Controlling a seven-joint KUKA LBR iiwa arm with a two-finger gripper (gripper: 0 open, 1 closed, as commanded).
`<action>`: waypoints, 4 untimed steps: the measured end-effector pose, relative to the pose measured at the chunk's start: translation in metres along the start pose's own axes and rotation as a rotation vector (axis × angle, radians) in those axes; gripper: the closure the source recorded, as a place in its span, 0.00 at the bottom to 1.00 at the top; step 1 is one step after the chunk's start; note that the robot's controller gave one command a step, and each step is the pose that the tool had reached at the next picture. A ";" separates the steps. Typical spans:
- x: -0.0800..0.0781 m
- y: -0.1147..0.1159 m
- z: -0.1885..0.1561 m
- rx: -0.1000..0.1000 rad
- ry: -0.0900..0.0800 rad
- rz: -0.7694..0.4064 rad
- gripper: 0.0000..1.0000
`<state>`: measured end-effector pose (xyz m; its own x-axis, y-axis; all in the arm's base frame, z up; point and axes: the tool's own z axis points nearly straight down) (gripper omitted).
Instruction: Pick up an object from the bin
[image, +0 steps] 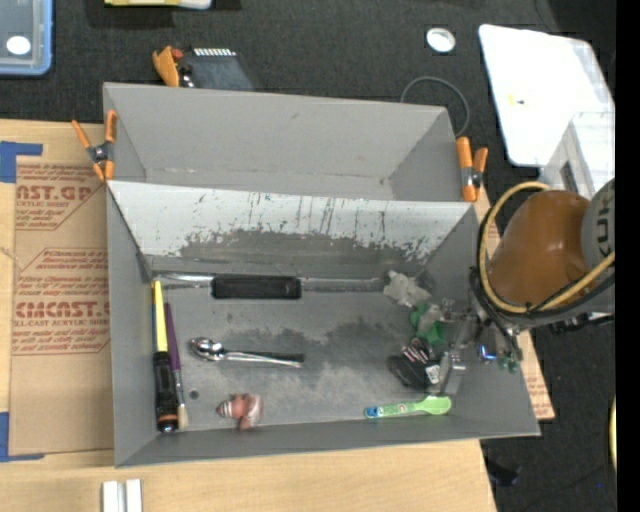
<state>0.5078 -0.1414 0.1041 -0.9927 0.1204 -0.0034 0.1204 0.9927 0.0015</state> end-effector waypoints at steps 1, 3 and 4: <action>0.001 0.003 0.007 0.000 -0.002 -0.070 0.00; 0.011 0.005 0.032 -0.003 -0.009 -0.461 1.00; 0.011 0.006 0.027 -0.004 -0.007 -0.462 1.00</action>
Offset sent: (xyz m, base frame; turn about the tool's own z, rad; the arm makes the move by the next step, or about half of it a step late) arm -0.0128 0.0039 -0.0341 -0.4615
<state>0.4972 -0.1343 0.0773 -0.9424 -0.3344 -0.0113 -0.3345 0.9424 0.0018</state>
